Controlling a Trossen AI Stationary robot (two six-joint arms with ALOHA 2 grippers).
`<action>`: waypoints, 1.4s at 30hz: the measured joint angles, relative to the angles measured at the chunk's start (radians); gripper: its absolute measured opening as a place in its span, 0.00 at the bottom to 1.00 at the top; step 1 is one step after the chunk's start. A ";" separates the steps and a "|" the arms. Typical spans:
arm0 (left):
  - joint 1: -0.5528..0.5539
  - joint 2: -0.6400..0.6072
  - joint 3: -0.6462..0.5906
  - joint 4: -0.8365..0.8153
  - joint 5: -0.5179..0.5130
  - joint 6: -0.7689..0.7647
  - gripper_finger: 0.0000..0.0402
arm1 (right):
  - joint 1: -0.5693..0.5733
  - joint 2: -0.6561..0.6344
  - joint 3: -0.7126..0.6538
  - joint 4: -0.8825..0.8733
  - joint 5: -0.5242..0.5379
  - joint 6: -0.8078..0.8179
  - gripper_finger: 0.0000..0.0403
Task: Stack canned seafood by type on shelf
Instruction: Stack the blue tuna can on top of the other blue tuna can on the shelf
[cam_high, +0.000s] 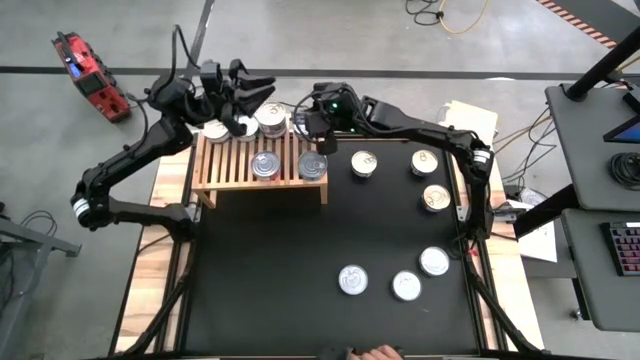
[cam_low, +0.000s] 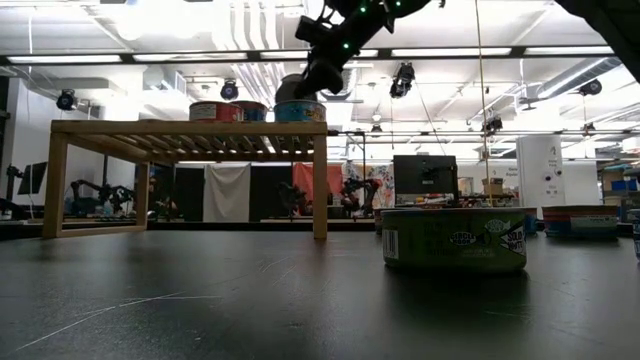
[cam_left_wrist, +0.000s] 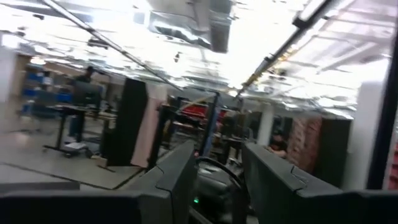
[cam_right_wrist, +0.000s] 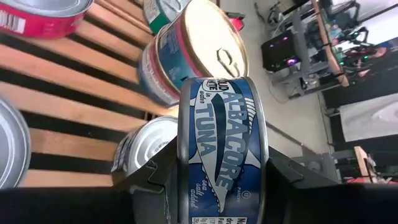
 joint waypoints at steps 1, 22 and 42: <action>0.000 -0.003 -0.004 -0.001 -0.017 -0.008 0.29 | 0.000 0.000 -0.005 0.006 0.000 0.003 0.32; 0.030 0.017 -0.015 -0.027 -0.064 -0.076 0.29 | -0.004 0.056 -0.022 0.061 0.079 -0.019 0.32; 0.032 0.024 -0.015 -0.052 -0.065 -0.065 0.29 | -0.004 0.056 -0.022 0.057 0.076 0.096 0.49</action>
